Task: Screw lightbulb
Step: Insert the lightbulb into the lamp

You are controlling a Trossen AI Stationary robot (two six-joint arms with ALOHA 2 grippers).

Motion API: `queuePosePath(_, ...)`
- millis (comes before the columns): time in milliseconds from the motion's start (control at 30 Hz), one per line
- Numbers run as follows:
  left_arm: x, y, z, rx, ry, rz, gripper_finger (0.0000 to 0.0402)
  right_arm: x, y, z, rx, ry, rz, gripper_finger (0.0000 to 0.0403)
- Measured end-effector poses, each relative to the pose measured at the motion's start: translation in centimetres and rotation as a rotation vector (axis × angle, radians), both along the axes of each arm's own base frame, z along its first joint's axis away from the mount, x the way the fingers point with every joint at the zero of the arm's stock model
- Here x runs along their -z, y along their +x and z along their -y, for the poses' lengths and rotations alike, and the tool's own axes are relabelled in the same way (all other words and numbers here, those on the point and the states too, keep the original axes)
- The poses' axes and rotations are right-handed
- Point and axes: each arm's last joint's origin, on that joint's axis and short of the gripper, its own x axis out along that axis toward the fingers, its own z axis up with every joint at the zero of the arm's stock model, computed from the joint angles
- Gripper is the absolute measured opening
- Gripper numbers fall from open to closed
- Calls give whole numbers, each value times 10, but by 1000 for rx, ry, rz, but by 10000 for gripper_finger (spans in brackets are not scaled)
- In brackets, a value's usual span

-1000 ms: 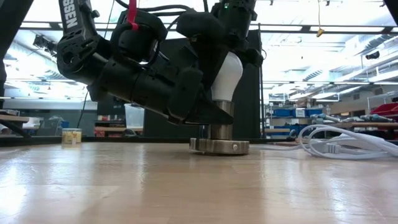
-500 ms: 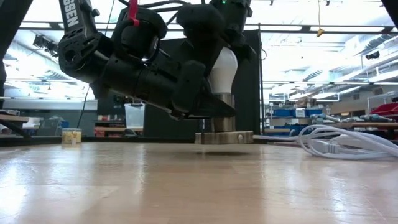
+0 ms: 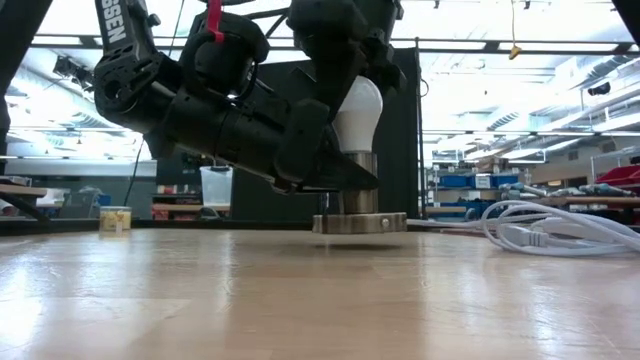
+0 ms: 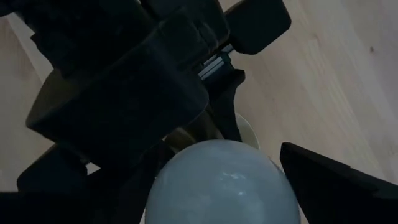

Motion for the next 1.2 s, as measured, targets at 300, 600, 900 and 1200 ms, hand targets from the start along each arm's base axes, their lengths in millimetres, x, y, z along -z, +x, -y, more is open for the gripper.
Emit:
queuePosePath(300,3,-1,1,10,8,-28,191,-2,0,-2,-141,44,-4,348)
queuePosePath(600,6,-2,0,4,8,-54,191,-5,0,-4,-471,-15,-29,348)
queuePosePath(900,6,-2,0,4,12,-54,191,-3,-7,-8,-741,-95,-118,355)
queuePosePath(1200,6,-2,0,5,23,-56,191,1,-7,-17,-1002,-242,-183,393)
